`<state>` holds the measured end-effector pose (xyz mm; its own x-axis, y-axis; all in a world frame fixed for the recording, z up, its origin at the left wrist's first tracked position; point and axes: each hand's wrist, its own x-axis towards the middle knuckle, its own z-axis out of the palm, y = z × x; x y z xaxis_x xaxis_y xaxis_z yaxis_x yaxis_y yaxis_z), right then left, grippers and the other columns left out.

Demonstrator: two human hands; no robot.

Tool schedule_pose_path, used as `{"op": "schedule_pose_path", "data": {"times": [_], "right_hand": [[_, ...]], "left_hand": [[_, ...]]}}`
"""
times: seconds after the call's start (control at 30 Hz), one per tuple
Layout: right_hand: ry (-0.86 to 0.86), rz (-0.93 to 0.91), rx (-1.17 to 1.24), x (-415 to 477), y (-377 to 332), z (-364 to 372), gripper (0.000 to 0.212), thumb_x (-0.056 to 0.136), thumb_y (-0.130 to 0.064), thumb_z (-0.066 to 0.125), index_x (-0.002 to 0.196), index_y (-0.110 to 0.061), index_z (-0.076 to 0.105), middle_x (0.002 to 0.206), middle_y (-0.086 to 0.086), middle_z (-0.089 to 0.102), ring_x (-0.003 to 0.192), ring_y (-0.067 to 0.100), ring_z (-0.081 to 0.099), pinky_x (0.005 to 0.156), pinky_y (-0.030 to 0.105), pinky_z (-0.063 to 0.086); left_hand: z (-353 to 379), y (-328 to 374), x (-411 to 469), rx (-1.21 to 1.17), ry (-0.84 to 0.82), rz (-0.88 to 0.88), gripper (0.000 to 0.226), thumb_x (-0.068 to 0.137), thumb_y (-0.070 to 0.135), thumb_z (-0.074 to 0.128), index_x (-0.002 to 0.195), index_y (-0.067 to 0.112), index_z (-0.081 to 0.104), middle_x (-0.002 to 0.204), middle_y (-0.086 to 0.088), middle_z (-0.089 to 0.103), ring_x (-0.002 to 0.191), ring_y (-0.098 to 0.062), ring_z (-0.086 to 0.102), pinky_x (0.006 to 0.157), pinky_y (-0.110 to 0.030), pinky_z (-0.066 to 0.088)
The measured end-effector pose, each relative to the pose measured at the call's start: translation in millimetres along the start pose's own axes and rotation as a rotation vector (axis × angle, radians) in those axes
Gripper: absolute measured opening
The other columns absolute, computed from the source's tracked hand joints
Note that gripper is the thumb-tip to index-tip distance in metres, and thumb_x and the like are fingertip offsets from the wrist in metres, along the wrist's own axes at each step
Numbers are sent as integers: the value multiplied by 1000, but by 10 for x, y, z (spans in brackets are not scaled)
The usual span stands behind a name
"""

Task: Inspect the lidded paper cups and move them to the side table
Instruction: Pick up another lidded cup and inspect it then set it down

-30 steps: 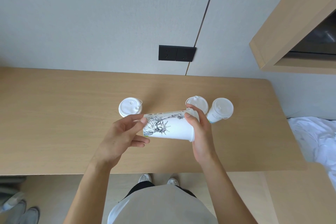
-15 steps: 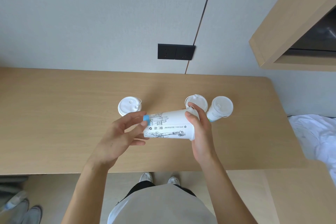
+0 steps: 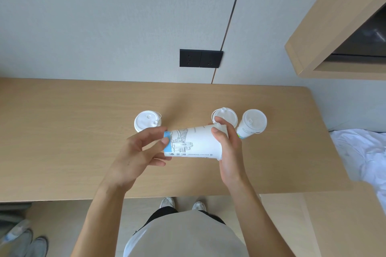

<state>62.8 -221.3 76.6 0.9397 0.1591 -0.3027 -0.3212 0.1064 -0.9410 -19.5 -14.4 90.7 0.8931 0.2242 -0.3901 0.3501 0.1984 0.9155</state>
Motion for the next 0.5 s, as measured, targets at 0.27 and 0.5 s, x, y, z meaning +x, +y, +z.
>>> {"op": "schedule_pose_path", "data": {"times": [0.27,0.5], "right_hand": [[15,11,24,15,-7,42,50,64,-53,72,113,-41,74,130,-10,68,132,16,56,120,52,39],[42,-10,40,43,19,51,49,65,-53,73,112,-41,74,130,-6,69,131,19,58,118,54,42]], "left_hand": [[-11,28,13,34,12,3,44,82,36,79,125,29,71,127,-4,73,99,-29,77,81,-41,62],[-1,43,-14,-15,44,4,45,82,32,85,125,27,72,129,-5,72,113,-26,73,90,-44,62]]}}
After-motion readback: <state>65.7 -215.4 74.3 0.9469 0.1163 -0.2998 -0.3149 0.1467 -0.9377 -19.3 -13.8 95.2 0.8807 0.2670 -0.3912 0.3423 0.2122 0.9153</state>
